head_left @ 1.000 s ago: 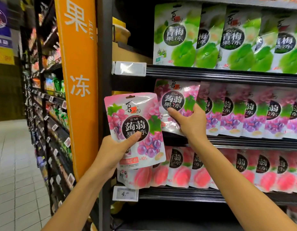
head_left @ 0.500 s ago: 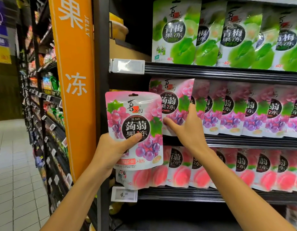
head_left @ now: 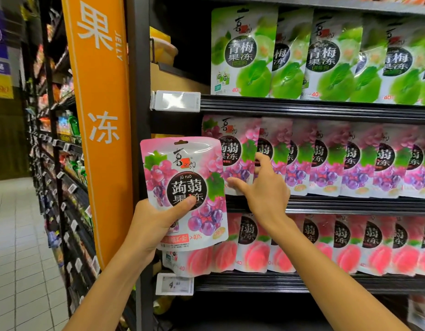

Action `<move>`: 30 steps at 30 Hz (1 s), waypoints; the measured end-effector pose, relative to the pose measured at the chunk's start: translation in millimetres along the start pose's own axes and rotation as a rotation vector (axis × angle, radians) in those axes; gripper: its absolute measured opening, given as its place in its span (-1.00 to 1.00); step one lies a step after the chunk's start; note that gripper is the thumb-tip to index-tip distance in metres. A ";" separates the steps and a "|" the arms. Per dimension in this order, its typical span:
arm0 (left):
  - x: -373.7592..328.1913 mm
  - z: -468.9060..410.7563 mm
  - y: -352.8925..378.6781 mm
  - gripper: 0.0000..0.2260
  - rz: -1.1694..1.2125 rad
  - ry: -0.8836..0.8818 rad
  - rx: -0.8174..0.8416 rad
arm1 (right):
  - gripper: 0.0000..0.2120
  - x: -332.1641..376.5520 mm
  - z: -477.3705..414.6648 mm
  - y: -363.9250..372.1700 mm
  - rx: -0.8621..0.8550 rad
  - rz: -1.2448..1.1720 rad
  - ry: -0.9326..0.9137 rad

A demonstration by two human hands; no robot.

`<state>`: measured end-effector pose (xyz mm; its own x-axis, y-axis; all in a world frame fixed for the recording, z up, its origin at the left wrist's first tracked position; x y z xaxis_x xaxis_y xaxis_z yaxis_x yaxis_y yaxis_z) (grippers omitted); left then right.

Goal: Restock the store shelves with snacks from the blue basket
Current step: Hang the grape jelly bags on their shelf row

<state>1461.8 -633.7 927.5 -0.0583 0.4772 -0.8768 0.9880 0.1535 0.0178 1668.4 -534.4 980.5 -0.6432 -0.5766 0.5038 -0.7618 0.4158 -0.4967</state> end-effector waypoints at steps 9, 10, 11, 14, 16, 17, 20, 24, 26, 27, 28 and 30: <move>-2.2 1.5 1.9 -0.53 -0.036 0.024 0.014 | -0.13 0.9 6.4 4.9 -0.041 0.153 -0.074; -1.7 1.3 2.6 -0.52 -0.036 0.026 0.016 | -0.12 -1.4 6.5 4.8 -0.034 0.142 -0.076; -1.7 1.3 3.5 -0.52 -0.038 0.027 0.017 | -0.11 -3.7 5.9 4.8 -0.025 0.124 -0.078; -1.6 1.1 6.6 -0.53 -0.038 0.031 0.023 | -0.10 -6.3 5.1 3.0 0.006 0.089 -0.076; -1.8 0.2 8.4 -0.55 -0.032 0.030 0.020 | -0.11 -6.5 6.8 -0.6 0.021 0.079 -0.059; -2.7 -0.3 9.8 -0.56 -0.027 0.025 0.020 | -0.15 -5.8 8.5 -4.3 0.009 0.063 -0.065; -6.4 -4.8 13.6 -0.62 -0.022 0.016 0.012 | -0.44 1.5 16.9 -17.0 -0.019 -0.144 -0.186; -19.2 -18.3 19.0 -0.61 -0.017 0.014 -0.030 | -0.62 16.4 24.0 -16.9 0.342 -0.543 -0.180; -28.5 -27.2 24.2 -0.58 -0.040 0.015 -0.022 | -0.66 25.2 22.5 -14.1 0.457 -0.600 -0.188; -32.5 -31.6 27.0 -0.57 -0.061 0.009 -0.022 | -0.73 27.5 19.3 -12.9 0.478 -0.660 -0.198; -36.0 -35.7 28.9 -0.56 -0.085 0.003 -0.022 | -0.79 28.7 15.5 -12.4 0.481 -0.726 -0.193; -42.0 -41.5 31.1 -0.55 -0.095 -0.017 -0.034 | -0.81 27.5 6.9 -11.4 0.458 -0.814 -0.143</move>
<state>1489.1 -613.0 984.8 -0.1487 0.4446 -0.8833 0.9727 0.2266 -0.0497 1660.0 -559.8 995.1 0.1122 -0.6615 0.7415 -0.8488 -0.4518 -0.2746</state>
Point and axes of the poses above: each hand's wrist, its own z-axis away from the middle knuckle, its own y-axis out of the palm, x = y × z, the point moved 4 cm from there along -z, towards the middle knuckle, and after that the axes turned 12 degrees about x, right-handed, at the moved point
